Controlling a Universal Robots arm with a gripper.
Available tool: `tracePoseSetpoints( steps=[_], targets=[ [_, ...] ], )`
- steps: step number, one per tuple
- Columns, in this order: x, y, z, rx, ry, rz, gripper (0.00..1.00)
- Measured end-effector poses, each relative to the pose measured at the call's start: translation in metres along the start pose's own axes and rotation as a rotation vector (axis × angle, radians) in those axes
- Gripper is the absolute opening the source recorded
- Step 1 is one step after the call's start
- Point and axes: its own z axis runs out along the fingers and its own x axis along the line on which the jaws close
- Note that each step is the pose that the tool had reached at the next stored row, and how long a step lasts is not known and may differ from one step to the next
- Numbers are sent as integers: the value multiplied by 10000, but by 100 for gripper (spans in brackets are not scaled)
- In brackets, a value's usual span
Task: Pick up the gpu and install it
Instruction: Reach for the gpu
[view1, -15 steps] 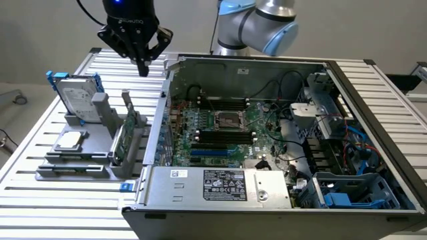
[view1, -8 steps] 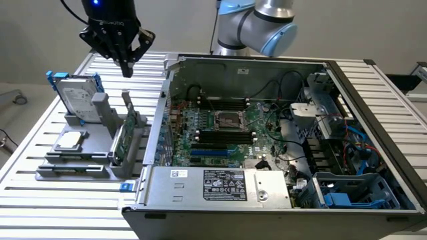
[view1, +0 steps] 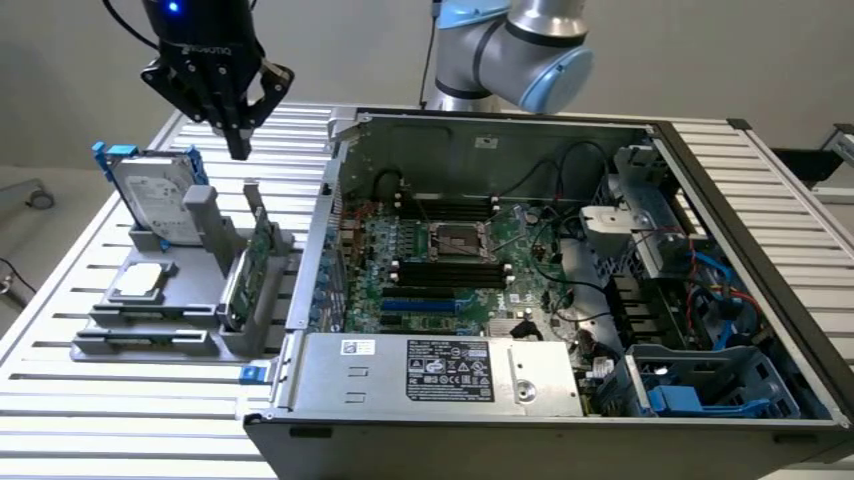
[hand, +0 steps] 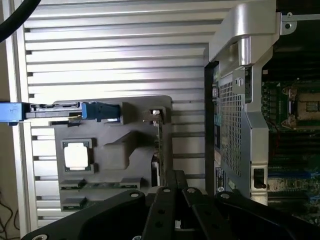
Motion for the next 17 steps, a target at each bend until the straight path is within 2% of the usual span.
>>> tracePoseSetpoints(
  steps=[2,4,11,17],
  targets=[
    [32,4,11,91,0,-115,11],
    [80,15,24,143,0,-167,11],
    [164,43,62,213,4,-547,11],
    [164,44,63,212,2,-547,11]
  ],
)
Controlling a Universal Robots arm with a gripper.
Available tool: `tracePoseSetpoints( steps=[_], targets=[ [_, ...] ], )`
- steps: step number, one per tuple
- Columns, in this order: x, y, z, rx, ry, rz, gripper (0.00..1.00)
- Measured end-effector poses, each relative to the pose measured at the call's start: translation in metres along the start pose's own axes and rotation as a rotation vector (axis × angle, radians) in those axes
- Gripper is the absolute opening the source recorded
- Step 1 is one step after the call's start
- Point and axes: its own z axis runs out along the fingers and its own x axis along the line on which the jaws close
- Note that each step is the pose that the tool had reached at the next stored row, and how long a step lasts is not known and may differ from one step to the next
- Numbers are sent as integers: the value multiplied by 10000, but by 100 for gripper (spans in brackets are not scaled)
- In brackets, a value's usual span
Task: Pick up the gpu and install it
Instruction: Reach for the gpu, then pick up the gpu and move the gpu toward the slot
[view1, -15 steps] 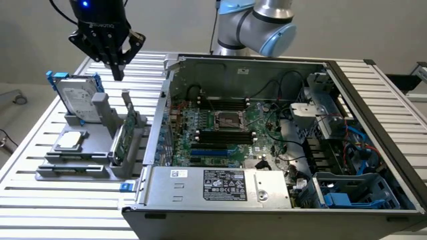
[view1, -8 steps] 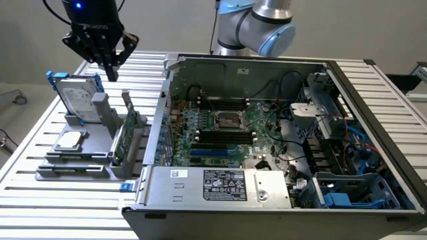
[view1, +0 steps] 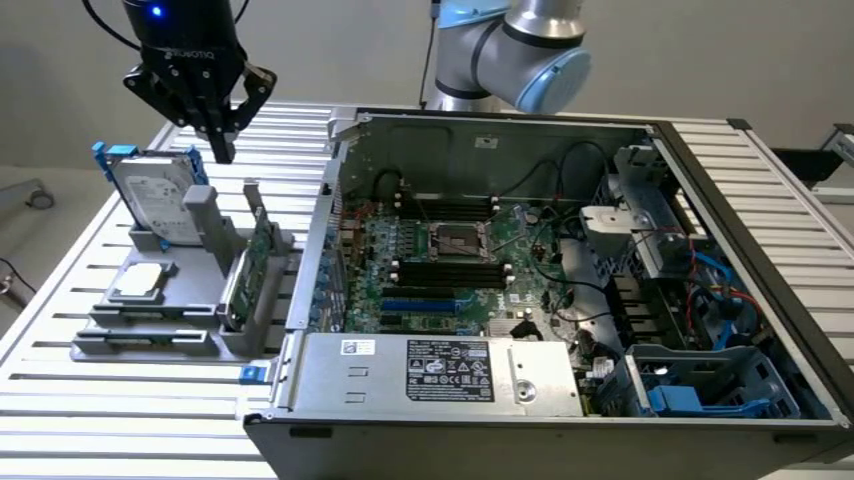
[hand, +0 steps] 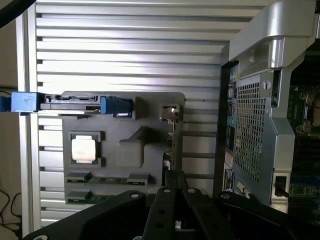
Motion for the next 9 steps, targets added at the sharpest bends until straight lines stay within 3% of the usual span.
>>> tracePoseSetpoints(
  steps=[9],
  targets=[
    [0,3,0,1,0,0,11]
  ],
)
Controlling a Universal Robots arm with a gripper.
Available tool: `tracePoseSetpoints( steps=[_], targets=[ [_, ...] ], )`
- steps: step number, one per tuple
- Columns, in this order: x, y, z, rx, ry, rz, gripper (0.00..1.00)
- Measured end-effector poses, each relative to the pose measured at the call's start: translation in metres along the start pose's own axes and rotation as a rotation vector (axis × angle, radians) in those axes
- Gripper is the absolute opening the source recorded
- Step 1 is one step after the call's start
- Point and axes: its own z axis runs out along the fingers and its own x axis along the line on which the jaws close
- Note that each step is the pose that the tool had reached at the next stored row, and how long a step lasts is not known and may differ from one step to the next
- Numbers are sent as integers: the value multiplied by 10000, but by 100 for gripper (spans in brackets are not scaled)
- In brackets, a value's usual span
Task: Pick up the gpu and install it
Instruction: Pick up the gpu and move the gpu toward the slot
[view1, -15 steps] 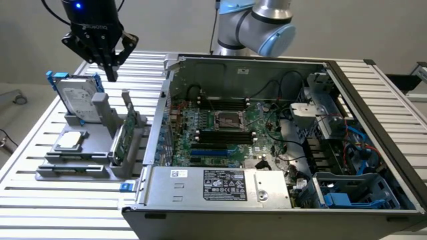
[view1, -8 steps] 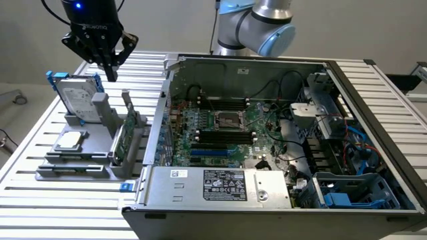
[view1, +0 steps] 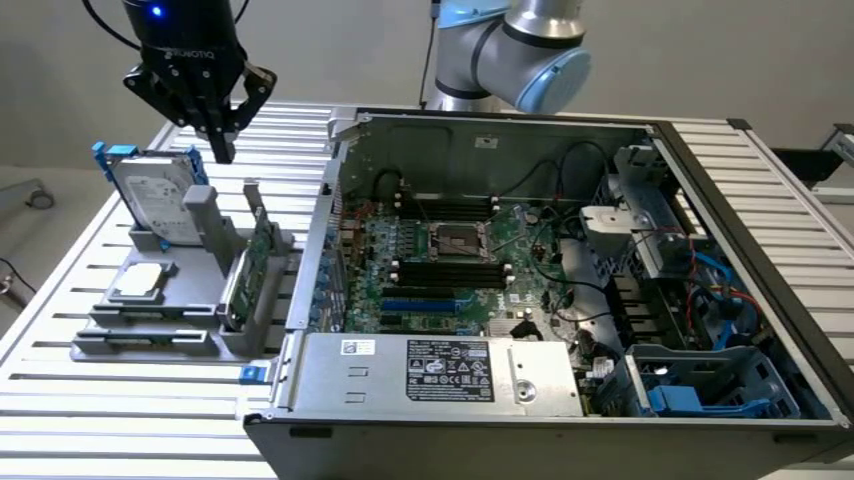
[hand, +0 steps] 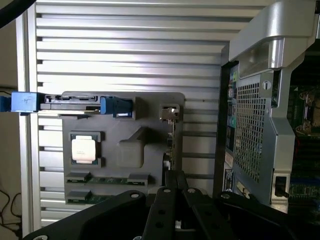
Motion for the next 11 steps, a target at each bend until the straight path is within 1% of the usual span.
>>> tracePoseSetpoints(
  steps=[1,2,3,5,6,7,10,11],
  targets=[
    [0,0,0,0,0,0,12],
    [0,0,0,-1,0,0,17],
    [0,1,0,0,0,0,17],
    [0,1,0,0,0,0,30],
    [0,2,0,0,0,0,30],
    [0,2,1,0,0,0,36],
    [21,1,48,12,-3,8,36],
    [26,-15,65,13,-1,6,36]
  ],
)
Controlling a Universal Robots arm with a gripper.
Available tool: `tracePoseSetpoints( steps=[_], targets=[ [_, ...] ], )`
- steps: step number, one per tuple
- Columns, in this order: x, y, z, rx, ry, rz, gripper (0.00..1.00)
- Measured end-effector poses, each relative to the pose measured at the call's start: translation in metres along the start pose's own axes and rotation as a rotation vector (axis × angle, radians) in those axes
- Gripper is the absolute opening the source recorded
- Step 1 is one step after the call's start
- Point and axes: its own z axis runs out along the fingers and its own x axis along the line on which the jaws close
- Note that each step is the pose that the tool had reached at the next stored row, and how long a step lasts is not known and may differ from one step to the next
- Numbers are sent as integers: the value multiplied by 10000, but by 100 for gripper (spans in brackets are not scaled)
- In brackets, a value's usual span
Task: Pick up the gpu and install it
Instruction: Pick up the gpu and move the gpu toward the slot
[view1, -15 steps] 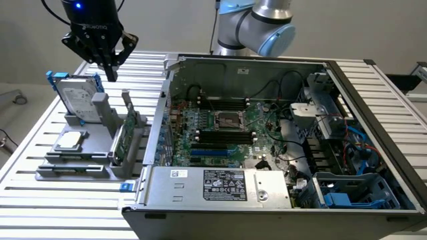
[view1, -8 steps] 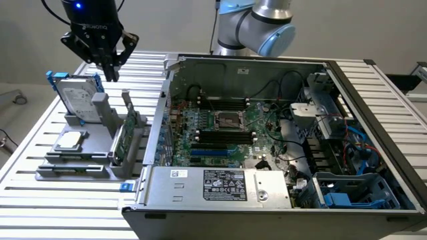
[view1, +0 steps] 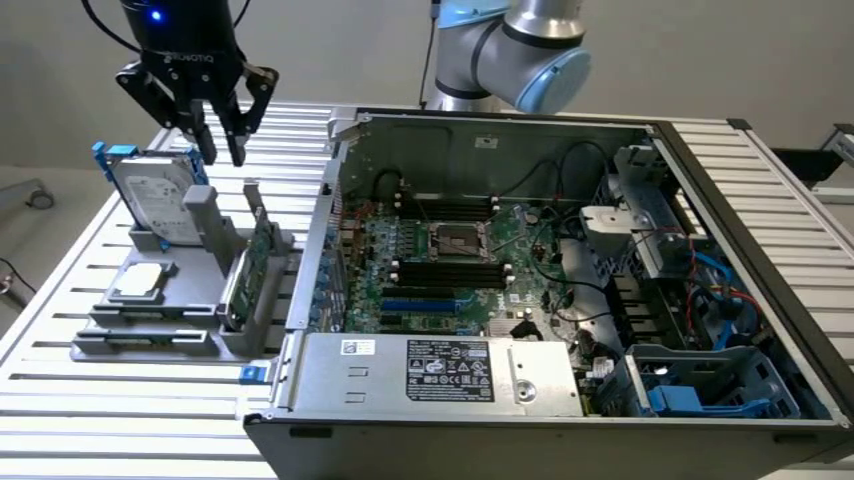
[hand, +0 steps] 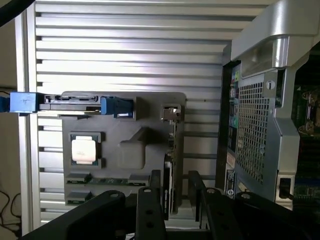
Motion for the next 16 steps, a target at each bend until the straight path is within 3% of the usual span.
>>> tracePoseSetpoints(
  steps=[9,16],
  targets=[
    [41,-210,168,-2,-3,1,36],
    [49,-270,295,-2,-3,1,36]
  ],
)
